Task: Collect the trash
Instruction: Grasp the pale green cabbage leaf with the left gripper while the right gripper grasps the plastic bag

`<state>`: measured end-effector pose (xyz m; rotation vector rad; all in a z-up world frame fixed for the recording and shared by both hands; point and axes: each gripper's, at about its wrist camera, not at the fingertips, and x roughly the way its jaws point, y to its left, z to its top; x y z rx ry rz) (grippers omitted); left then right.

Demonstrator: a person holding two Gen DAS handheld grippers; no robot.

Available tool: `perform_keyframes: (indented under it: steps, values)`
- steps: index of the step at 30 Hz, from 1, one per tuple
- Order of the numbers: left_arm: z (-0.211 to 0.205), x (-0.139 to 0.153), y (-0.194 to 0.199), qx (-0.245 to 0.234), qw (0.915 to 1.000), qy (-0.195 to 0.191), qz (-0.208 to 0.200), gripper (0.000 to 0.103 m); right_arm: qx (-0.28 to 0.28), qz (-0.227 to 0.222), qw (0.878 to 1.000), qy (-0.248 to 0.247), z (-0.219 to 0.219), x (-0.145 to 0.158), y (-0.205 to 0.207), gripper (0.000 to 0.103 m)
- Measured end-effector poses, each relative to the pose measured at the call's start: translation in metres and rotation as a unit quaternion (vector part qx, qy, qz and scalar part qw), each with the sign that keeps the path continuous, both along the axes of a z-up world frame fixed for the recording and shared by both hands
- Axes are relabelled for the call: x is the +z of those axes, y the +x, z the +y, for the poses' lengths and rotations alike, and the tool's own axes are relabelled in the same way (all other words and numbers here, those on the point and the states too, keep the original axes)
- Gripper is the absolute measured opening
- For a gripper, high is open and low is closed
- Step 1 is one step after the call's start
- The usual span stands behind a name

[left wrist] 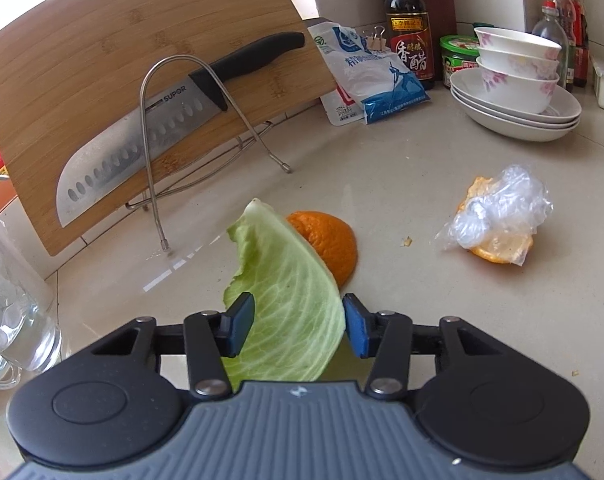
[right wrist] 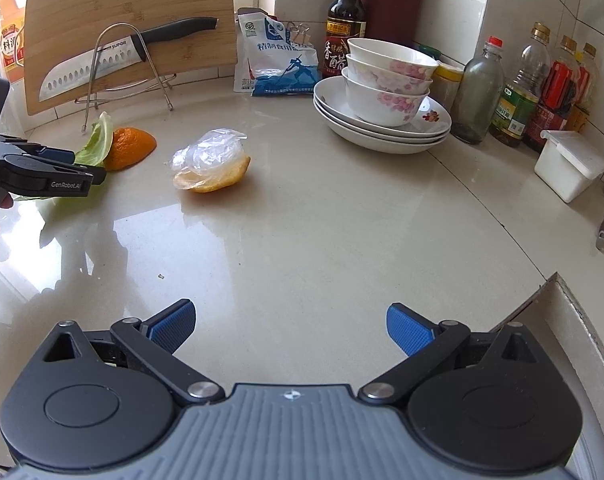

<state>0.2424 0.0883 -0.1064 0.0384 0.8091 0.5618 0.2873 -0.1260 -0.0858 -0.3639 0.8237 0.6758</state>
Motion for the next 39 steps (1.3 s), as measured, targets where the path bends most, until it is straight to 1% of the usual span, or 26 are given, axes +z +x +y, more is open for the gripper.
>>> perform_keyframes:
  steps: [3, 5, 7, 9, 11, 12, 13, 16, 18, 24, 30, 33, 34, 38, 39]
  values:
    - [-0.002, -0.002, 0.008, 0.006, 1.0000, -0.002, 0.001, 0.041, 0.011, -0.001, 1.000, 0.003, 0.006, 0.000, 0.003, 0.103]
    - [0.000, -0.003, 0.012, 0.012, 0.9999, -0.007, 0.000, 0.035, 0.017, -0.002, 1.000, 0.004, 0.011, -0.001, 0.006, 0.103]
    - [0.004, -0.003, 0.013, 0.017, 0.9997, -0.018, -0.001, 0.027, 0.023, -0.001, 1.000, 0.007, 0.015, -0.001, 0.010, 0.103]
    - [0.008, -0.003, 0.011, 0.022, 0.9994, -0.026, -0.004, 0.026, 0.030, 0.001, 0.999, 0.011, 0.021, -0.001, 0.014, 0.103]
    - [0.013, -0.003, 0.009, 0.026, 0.9991, -0.033, -0.005, 0.018, 0.039, 0.002, 0.999, 0.016, 0.026, -0.001, 0.018, 0.103]
    - [0.015, -0.002, 0.008, 0.029, 0.9989, -0.036, -0.005, 0.011, 0.044, 0.003, 0.999, 0.018, 0.030, -0.002, 0.020, 0.103]
    - [0.018, -0.001, 0.006, 0.030, 0.9988, -0.039, -0.007, 0.007, 0.049, 0.003, 0.999, 0.019, 0.034, -0.002, 0.022, 0.103]
    - [0.024, 0.004, 0.000, 0.030, 0.9983, -0.049, -0.014, 0.004, 0.064, 0.002, 0.998, 0.024, 0.046, -0.003, 0.029, 0.103]
    - [0.026, 0.007, -0.003, 0.028, 0.9982, -0.050, -0.018, 0.004, 0.075, 0.001, 0.997, 0.026, 0.054, -0.004, 0.032, 0.103]
    - [0.032, 0.014, -0.010, 0.035, 0.9966, -0.069, -0.028, 0.004, 0.103, -0.008, 0.994, 0.041, 0.087, -0.007, 0.046, 0.103]
    - [0.035, 0.015, -0.011, 0.036, 0.9960, -0.077, -0.029, 0.004, 0.116, -0.024, 0.992, 0.042, 0.119, -0.013, 0.054, 0.101]
    - [0.035, 0.014, -0.010, 0.033, 0.9957, -0.081, -0.029, 0.004, 0.117, -0.037, 0.992, 0.032, 0.131, -0.017, 0.055, 0.096]
    - [0.035, 0.014, -0.010, 0.032, 0.9957, -0.082, -0.029, 0.004, 0.117, -0.042, 0.992, 0.028, 0.134, -0.019, 0.054, 0.091]
    - [0.034, 0.013, -0.009, 0.028, 0.9957, -0.084, -0.029, 0.004, 0.113, -0.059, 0.992, 0.012, 0.139, -0.024, 0.053, 0.082]
    - [0.034, 0.013, -0.009, 0.026, 0.9957, -0.084, -0.029, 0.004, 0.115, -0.059, 0.992, 0.011, 0.139, -0.024, 0.053, 0.078]
